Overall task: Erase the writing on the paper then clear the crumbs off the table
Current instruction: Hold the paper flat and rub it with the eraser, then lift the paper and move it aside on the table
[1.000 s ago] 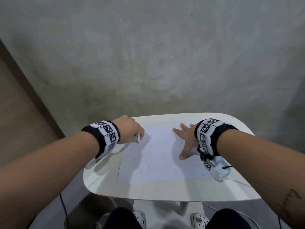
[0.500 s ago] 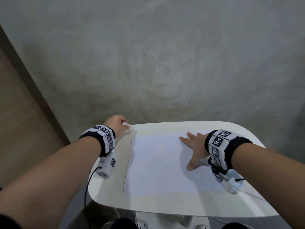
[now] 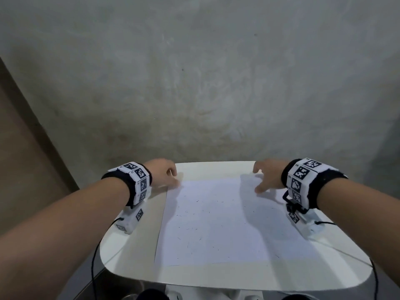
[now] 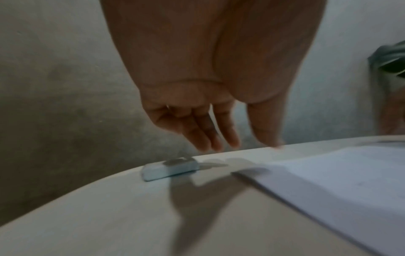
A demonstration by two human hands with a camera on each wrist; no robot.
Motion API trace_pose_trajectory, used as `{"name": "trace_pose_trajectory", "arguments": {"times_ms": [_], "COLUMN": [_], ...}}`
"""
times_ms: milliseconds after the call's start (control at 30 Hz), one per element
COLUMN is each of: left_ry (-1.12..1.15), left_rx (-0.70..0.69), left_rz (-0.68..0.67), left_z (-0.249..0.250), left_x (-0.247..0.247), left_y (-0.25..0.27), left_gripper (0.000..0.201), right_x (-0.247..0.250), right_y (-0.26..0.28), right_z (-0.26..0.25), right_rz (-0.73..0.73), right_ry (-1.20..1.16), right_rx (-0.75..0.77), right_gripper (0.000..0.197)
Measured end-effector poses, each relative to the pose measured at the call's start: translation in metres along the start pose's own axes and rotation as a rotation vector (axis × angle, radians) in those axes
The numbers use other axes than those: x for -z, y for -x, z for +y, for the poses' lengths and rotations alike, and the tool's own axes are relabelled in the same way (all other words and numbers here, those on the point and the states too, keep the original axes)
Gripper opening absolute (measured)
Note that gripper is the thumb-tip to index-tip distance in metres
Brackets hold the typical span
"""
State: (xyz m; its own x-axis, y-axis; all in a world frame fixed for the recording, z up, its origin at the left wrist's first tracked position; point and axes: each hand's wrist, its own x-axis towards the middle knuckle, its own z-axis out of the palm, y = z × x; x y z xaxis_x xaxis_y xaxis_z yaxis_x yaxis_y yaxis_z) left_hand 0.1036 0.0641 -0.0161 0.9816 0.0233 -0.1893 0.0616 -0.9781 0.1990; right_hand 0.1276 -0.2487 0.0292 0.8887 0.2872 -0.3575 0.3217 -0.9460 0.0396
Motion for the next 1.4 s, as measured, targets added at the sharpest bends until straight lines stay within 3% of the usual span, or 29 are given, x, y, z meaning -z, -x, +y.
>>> {"name": "trace_pose_trajectory", "arguments": {"times_ms": [67, 133, 300, 433, 500, 633, 767, 900, 1033, 1267, 1400], "left_ry": [-0.043, -0.103, -0.154, 0.029, 0.162, 0.252, 0.307, 0.385, 0.496, 0.611, 0.846], "left_rx": [-0.068, -0.073, -0.054, -0.122, -0.156, -0.187, -0.208, -0.215, -0.226, -0.266, -0.223], "left_rz": [-0.147, -0.203, -0.269, -0.15, -0.082, -0.012, 0.053, 0.195, 0.317, 0.492, 0.421], "left_z": [0.012, 0.017, 0.026, 0.027, 0.024, 0.025, 0.029, 0.036, 0.042, 0.056, 0.049], "left_x": [0.0, 0.0, 0.001, 0.01, 0.017, 0.033, 0.048, 0.06, 0.071, 0.09, 0.064], "left_y": [0.003, 0.003, 0.003, 0.012, 0.018, 0.033, 0.046, 0.063, 0.078, 0.101, 0.106], "left_gripper": [0.05, 0.063, 0.055, 0.027, 0.013, 0.016, 0.015, 0.018, 0.022, 0.031, 0.047], "right_x": [0.001, -0.001, -0.009, -0.013, -0.013, -0.009, -0.013, -0.013, -0.012, -0.009, -0.023], "right_y": [-0.006, -0.01, -0.015, -0.014, -0.012, -0.003, 0.013, 0.032, 0.054, 0.088, 0.094], "right_z": [0.014, 0.024, 0.029, 0.037, 0.045, 0.062, 0.069, 0.069, 0.071, 0.069, 0.068], "right_rz": [-0.041, -0.07, -0.04, 0.016, 0.072, 0.178, 0.17, 0.27, 0.427, 0.573, 0.56], "right_ry": [0.013, 0.04, 0.062, -0.033, -0.212, -0.718, -0.814, -0.892, -0.998, -1.285, -1.245], "right_rx": [-0.06, -0.096, -0.103, -0.117, -0.134, -0.118, -0.117, -0.092, 0.004, 0.164, 0.145], "right_gripper": [0.076, 0.083, 0.084, 0.092, 0.091, 0.047, 0.016, 0.02, 0.008, 0.017, 0.019]}}
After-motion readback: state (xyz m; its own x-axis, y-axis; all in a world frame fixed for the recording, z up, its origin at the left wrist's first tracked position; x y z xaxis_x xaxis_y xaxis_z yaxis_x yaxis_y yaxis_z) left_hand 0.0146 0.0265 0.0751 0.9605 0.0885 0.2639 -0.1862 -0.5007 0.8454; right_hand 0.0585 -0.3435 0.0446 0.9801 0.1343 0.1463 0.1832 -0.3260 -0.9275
